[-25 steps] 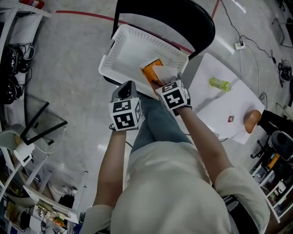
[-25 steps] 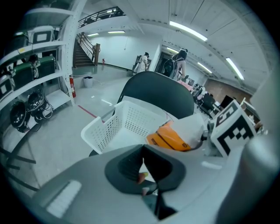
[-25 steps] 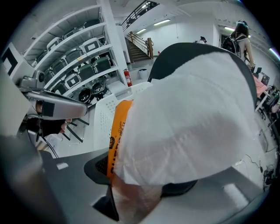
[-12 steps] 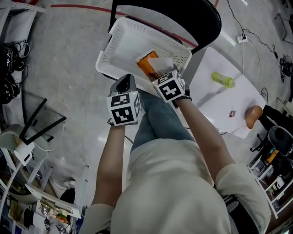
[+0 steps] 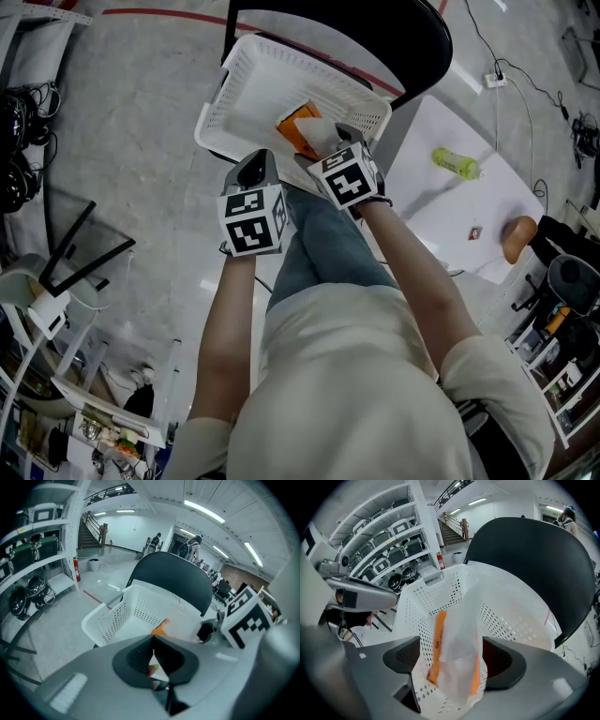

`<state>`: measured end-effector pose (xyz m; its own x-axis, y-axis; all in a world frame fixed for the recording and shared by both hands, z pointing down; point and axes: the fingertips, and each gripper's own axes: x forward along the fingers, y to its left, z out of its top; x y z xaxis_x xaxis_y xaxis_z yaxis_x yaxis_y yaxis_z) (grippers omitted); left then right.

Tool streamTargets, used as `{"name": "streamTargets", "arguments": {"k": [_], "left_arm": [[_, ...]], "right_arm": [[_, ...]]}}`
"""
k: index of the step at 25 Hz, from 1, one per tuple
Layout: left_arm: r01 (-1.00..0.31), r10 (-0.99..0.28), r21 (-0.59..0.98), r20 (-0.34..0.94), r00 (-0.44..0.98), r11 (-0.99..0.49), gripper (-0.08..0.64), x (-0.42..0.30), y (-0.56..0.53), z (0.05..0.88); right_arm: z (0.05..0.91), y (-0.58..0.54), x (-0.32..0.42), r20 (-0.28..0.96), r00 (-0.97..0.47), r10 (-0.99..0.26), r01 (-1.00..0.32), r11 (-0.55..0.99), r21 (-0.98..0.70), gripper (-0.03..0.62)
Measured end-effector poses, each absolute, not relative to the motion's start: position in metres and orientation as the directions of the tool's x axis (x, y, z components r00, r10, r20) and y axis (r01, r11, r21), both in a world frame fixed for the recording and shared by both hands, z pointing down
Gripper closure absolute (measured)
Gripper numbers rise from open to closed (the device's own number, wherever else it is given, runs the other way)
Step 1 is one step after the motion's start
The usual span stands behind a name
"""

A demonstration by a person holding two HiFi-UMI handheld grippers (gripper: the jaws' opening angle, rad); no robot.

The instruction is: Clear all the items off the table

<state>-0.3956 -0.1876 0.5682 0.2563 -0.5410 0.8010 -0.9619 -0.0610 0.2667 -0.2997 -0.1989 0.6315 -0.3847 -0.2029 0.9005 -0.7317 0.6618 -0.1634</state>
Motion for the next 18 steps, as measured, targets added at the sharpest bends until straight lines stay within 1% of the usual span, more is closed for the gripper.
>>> {"name": "streamTargets", "arguments": {"k": [1, 4, 9, 10, 12, 13, 14, 15, 18], "left_arm": [[-0.962, -0.542, 0.267, 0.8, 0.257, -0.061, 0.551, -0.395, -0.187, 0.568], [-0.962, -0.545, 0.266, 0.798, 0.256, -0.062, 0.551, -0.394, -0.185, 0.565], [-0.963, -0.549, 0.263, 0.796, 0.254, -0.064, 0.551, -0.392, -0.181, 0.561], [-0.963, -0.551, 0.264, 0.795, 0.254, -0.063, 0.551, -0.392, -0.181, 0.56], [-0.962, -0.555, 0.264, 0.792, 0.254, -0.063, 0.551, -0.393, -0.179, 0.557], [-0.962, -0.556, 0.264, 0.791, 0.254, -0.063, 0.551, -0.393, -0.179, 0.556], [-0.962, -0.558, 0.264, 0.79, 0.253, -0.063, 0.551, -0.393, -0.178, 0.555], [-0.963, -0.56, 0.263, 0.789, 0.253, -0.063, 0.551, -0.393, -0.178, 0.554], [-0.963, -0.565, 0.264, 0.786, 0.251, -0.061, 0.551, -0.392, -0.175, 0.551]], "right_arm": [[0.629, -0.2, -0.3, 0.896, -0.392, -0.209, -0.736, 0.655, -0.169, 0.173], [0.624, -0.202, -0.301, 0.89, -0.401, -0.219, -0.739, 0.652, -0.172, 0.175], [0.618, -0.2, -0.302, 0.882, -0.415, -0.224, -0.74, 0.646, -0.184, 0.192], [0.616, -0.199, -0.301, 0.883, -0.41, -0.229, -0.739, 0.651, -0.174, 0.214], [0.61, -0.199, -0.3, 0.88, -0.4, -0.256, -0.745, 0.651, -0.149, 0.301], [0.606, -0.201, -0.298, 0.877, -0.39, -0.282, -0.758, 0.639, -0.132, 0.399], [0.603, -0.204, -0.296, 0.872, -0.378, -0.311, -0.777, 0.619, -0.116, 0.54], [0.6, -0.206, -0.293, 0.867, -0.369, -0.336, -0.795, 0.598, -0.107, 0.594], [0.594, -0.205, -0.289, 0.859, -0.365, -0.358, -0.811, 0.575, -0.105, 0.594]]}}
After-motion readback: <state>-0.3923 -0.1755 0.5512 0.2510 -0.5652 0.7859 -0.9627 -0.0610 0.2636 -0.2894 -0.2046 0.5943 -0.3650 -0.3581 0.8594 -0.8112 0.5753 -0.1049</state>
